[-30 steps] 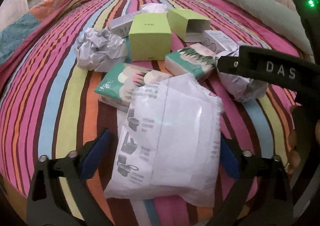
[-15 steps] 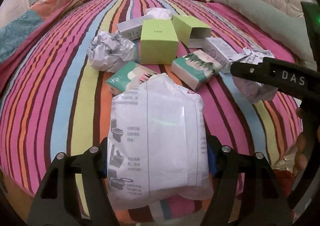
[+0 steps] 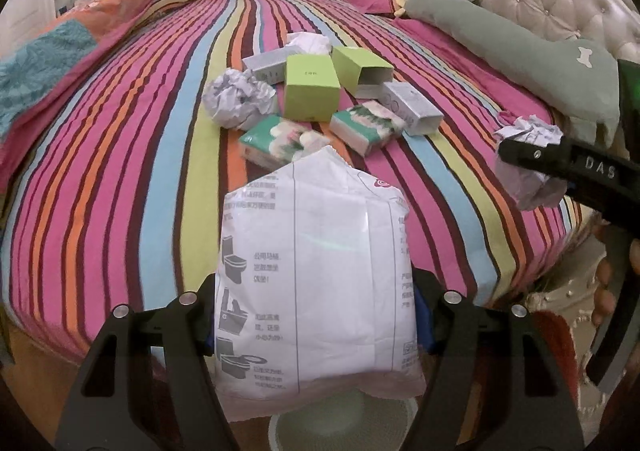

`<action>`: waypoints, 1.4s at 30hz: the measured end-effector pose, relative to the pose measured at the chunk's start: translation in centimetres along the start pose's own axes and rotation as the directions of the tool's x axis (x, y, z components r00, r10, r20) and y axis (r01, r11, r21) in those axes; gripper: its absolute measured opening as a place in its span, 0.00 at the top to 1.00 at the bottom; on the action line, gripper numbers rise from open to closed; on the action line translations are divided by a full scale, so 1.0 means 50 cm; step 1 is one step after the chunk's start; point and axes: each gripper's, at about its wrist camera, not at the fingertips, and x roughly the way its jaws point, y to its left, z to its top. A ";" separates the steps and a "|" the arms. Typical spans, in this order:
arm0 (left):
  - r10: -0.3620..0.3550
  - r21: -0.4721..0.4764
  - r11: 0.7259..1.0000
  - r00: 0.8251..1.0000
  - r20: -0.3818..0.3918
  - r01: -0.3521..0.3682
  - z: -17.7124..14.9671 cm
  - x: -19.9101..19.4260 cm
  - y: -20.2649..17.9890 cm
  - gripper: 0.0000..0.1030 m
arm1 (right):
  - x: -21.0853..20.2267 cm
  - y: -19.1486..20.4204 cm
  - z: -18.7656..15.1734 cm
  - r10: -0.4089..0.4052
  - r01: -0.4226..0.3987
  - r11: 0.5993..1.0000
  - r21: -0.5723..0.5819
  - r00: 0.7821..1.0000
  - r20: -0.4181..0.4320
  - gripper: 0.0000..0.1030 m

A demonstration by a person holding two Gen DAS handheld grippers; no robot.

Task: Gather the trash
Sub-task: 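Carry the tissue bag and paper ball with both grippers over the wastebasket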

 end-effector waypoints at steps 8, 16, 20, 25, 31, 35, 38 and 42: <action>-0.009 0.012 1.000 1.000 -0.025 0.009 -0.074 -0.045 0.011 0.35 | -0.060 0.009 -0.050 0.014 -0.015 1.000 0.015 1.000 0.014 0.42; -0.042 0.004 0.999 0.994 -0.100 0.043 -0.160 -0.049 0.002 0.35 | -0.073 0.029 -0.146 0.020 -0.019 1.000 0.017 0.999 -0.044 0.41; -0.049 -0.012 0.999 0.988 -0.147 0.047 -0.200 -0.034 0.000 0.35 | -0.065 0.037 -0.197 0.023 -0.021 0.999 0.025 0.996 -0.089 0.41; -0.051 -0.054 0.998 0.970 -0.239 0.039 -0.245 0.003 0.012 0.35 | -0.041 0.033 -0.259 0.011 -0.005 0.999 0.038 0.987 -0.163 0.42; -0.060 -0.101 0.995 0.945 -0.323 0.028 -0.271 0.039 0.026 0.35 | 0.010 0.012 -0.317 0.014 0.012 0.996 0.089 0.958 -0.286 0.42; -0.088 -0.135 0.990 0.913 -0.397 0.037 -0.294 0.070 0.030 0.35 | 0.043 -0.003 -0.338 0.036 0.017 0.989 0.145 0.934 -0.356 0.42; -0.107 -0.163 0.986 0.884 -0.454 0.036 -0.309 0.095 0.035 0.35 | 0.067 -0.004 -0.357 0.046 0.024 0.987 0.161 0.909 -0.414 0.42; -0.120 -0.180 0.983 0.846 -0.520 0.029 -0.328 0.127 0.035 0.35 | 0.085 -0.005 -0.378 0.061 0.030 0.983 0.182 0.878 -0.475 0.42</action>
